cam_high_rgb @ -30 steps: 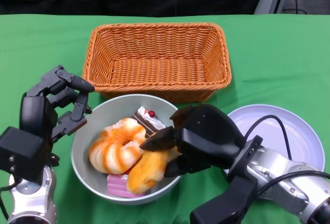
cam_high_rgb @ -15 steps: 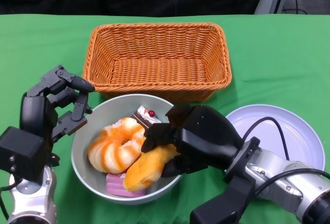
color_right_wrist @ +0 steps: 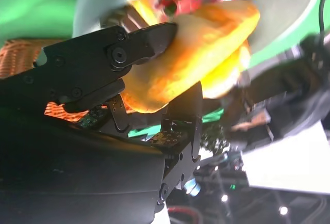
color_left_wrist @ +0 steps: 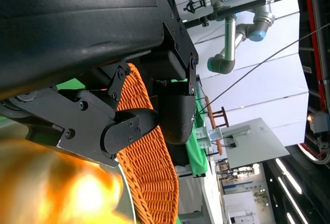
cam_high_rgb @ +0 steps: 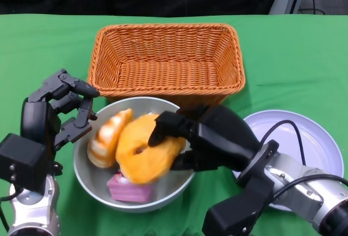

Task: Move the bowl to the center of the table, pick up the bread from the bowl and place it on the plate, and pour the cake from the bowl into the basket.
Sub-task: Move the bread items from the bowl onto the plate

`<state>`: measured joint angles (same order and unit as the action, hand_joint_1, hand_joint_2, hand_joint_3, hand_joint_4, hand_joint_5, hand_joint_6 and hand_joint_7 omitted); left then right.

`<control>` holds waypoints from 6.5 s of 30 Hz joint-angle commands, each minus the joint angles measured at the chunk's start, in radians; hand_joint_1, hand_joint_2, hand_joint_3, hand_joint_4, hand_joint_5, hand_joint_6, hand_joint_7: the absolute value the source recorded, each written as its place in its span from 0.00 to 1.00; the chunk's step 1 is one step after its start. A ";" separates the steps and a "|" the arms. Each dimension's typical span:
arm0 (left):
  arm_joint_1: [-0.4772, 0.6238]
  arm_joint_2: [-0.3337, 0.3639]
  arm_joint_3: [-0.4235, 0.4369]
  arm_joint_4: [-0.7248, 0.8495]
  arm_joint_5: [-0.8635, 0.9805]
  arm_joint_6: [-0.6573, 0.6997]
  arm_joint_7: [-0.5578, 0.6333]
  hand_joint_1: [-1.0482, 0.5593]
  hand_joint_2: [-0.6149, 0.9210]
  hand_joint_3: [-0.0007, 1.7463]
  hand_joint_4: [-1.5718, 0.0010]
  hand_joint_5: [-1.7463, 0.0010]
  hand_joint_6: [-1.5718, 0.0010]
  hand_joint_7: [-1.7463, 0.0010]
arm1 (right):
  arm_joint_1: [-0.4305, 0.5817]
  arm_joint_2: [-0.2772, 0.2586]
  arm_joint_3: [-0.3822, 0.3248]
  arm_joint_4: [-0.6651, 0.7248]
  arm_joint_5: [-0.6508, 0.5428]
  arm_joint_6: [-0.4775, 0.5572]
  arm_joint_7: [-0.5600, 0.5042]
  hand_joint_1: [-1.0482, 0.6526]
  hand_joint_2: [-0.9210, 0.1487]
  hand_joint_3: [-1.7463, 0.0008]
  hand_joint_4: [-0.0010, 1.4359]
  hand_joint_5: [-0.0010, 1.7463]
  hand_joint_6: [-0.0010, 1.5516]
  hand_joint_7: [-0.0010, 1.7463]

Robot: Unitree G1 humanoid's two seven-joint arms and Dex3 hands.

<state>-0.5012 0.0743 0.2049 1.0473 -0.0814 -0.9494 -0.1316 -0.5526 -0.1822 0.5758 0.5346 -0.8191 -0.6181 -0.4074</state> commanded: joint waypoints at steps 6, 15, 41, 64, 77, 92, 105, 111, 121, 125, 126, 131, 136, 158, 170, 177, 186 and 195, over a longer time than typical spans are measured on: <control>-0.020 0.024 0.010 0.017 -0.006 0.003 -0.001 0.57 0.88 0.46 0.49 0.02 0.51 0.28 | 0.022 -0.042 -0.068 -0.108 0.077 -0.011 0.087 0.59 0.00 0.93 0.52 0.94 0.41 0.78; -0.021 0.028 0.010 0.023 -0.006 -0.008 -0.001 0.57 0.88 0.46 0.48 0.03 0.50 0.27 | 0.081 -0.061 -0.114 -0.198 0.104 -0.003 0.152 0.59 0.01 0.93 0.57 0.88 0.49 0.67; -0.033 0.049 0.021 0.047 -0.041 0.003 -0.040 0.57 0.88 0.46 0.48 0.03 0.51 0.26 | 0.406 -0.194 -0.435 -0.501 0.185 0.108 0.196 0.65 0.38 0.50 0.62 0.95 0.57 0.63; -0.031 0.056 0.043 0.055 -0.050 0.008 -0.071 0.57 0.90 0.43 0.48 0.04 0.50 0.28 | 0.445 -0.251 -0.491 -0.183 0.216 0.137 0.167 0.68 0.09 0.79 0.52 0.97 0.56 0.55; -0.029 0.056 0.046 0.052 -0.046 0.012 -0.067 0.56 0.89 0.43 0.49 0.03 0.51 0.27 | 0.443 -0.264 -0.441 -0.236 0.206 0.309 0.319 0.61 0.00 0.98 0.65 0.35 0.64 0.03; -0.028 0.059 0.046 0.056 -0.043 0.006 -0.072 0.56 0.88 0.44 0.49 0.03 0.51 0.27 | 0.531 -0.363 -0.431 -0.689 0.117 0.633 0.679 0.33 0.06 1.00 0.16 0.00 0.23 0.00; -0.032 0.058 0.045 0.062 -0.037 0.010 -0.064 0.57 0.88 0.45 0.49 0.03 0.51 0.27 | 0.510 -0.407 -0.475 -0.900 0.187 0.801 0.939 0.22 0.05 1.00 0.06 0.02 0.18 0.01; -0.031 0.056 0.046 0.058 -0.042 0.007 -0.068 0.56 0.88 0.45 0.48 0.03 0.51 0.27 | 0.505 -0.402 -0.476 -0.879 0.224 0.801 0.946 0.25 0.03 1.00 0.15 0.04 0.21 0.01; -0.032 0.057 0.044 0.060 -0.038 0.006 -0.066 0.56 0.88 0.45 0.48 0.03 0.51 0.27 | 0.499 -0.402 -0.455 -0.817 0.330 0.753 0.987 0.26 0.05 1.00 0.14 0.02 0.21 0.00; -0.034 0.053 0.049 0.063 -0.050 0.011 -0.078 0.57 0.88 0.45 0.48 0.03 0.51 0.27 | 0.499 -0.400 -0.443 -0.797 0.339 0.727 0.977 0.26 0.05 1.00 0.17 0.03 0.19 0.00; -0.035 0.052 0.049 0.064 -0.050 0.010 -0.076 0.57 0.88 0.45 0.48 0.03 0.50 0.27 | 0.498 -0.401 -0.441 -0.793 0.340 0.722 0.975 0.26 0.04 1.00 0.17 0.03 0.19 0.00; -0.034 0.054 0.048 0.065 -0.049 0.010 -0.077 0.57 0.88 0.45 0.48 0.03 0.50 0.27 | 0.504 -0.399 -0.438 -0.763 0.335 0.666 0.935 0.28 0.06 1.00 0.34 0.08 0.16 0.00; -0.032 0.057 0.048 0.065 -0.048 0.005 -0.078 0.57 0.88 0.44 0.49 0.04 0.51 0.28 | 0.507 -0.406 -0.427 -0.757 0.301 0.653 0.911 0.29 0.05 1.00 0.46 0.07 0.14 0.00; -0.030 0.058 0.049 0.068 -0.046 0.005 -0.077 0.57 0.91 0.41 0.48 0.05 0.50 0.29 | 0.498 -0.405 -0.414 -0.768 0.191 0.663 0.863 0.27 0.04 1.00 0.30 0.00 0.16 0.00; -0.029 0.057 0.045 0.060 -0.038 0.003 -0.069 0.56 0.91 0.41 0.48 0.04 0.51 0.28 | 0.512 -0.356 -0.424 -0.839 0.131 0.558 0.673 0.24 0.05 1.00 0.28 0.03 0.28 0.02; -0.029 0.056 0.046 0.060 -0.042 0.004 -0.075 0.57 0.90 0.41 0.48 0.04 0.50 0.29 | 0.481 -0.283 -0.408 -0.777 0.176 0.350 0.478 0.26 0.05 1.00 0.44 0.07 0.38 0.03; -0.027 0.055 0.040 0.056 -0.031 -0.007 -0.065 0.56 0.90 0.42 0.49 0.04 0.51 0.28 | 0.364 -0.180 -0.328 -0.707 0.178 0.258 0.449 0.30 0.09 1.00 0.54 0.06 0.45 0.02; -0.028 0.047 0.041 0.052 -0.039 -0.009 -0.069 0.57 0.89 0.43 0.48 0.03 0.50 0.28 | 0.197 -0.097 -0.221 -0.514 0.129 0.182 0.401 0.28 0.08 1.00 0.58 0.05 0.48 0.02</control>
<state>-0.5223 0.1095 0.2434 1.1106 -0.1162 -0.9510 -0.2049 -0.3221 -0.2867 0.3448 -0.0177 -0.6881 -0.4175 0.0188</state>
